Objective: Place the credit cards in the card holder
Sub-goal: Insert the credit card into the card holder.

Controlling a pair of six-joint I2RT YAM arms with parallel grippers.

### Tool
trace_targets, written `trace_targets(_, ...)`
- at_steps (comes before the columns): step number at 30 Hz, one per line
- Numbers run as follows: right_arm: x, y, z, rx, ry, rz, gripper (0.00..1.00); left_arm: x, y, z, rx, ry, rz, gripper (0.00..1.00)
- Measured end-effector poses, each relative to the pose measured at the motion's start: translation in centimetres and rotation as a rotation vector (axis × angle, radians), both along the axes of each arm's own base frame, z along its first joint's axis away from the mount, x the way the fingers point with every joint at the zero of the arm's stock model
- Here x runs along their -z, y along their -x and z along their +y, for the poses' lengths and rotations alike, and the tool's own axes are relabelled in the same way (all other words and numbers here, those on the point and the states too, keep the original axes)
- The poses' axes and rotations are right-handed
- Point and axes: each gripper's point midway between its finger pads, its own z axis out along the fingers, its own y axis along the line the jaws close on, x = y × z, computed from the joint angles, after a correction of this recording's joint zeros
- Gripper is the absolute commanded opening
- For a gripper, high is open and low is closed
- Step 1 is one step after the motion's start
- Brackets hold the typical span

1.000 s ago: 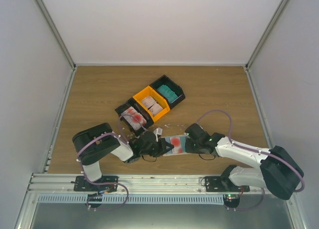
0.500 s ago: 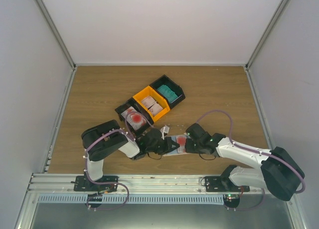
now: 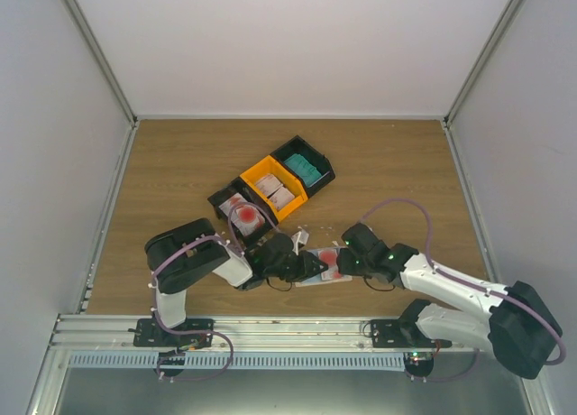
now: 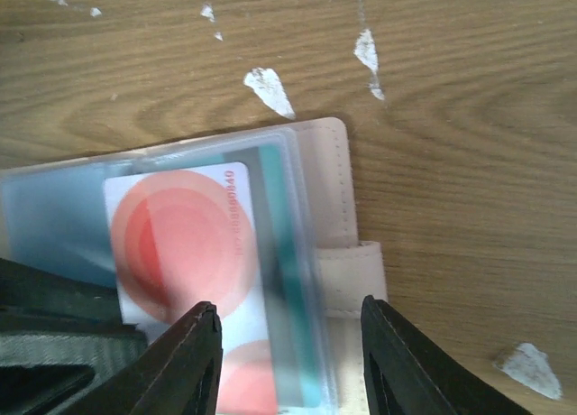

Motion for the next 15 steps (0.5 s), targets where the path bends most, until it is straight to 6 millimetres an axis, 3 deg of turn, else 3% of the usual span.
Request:
trace_targets(6,0.5,0.3,-0.6,0.006,0.032,0.018,0.49,-0.9,1.0,0.2,0.024,-0.008,-0.010,0.49)
trace_targets(15,2.0,1.0,-0.6,-0.013,0.053,0.070,0.54,-1.4,2.0,0.9,0.021,-0.072,-0.020,0.63)
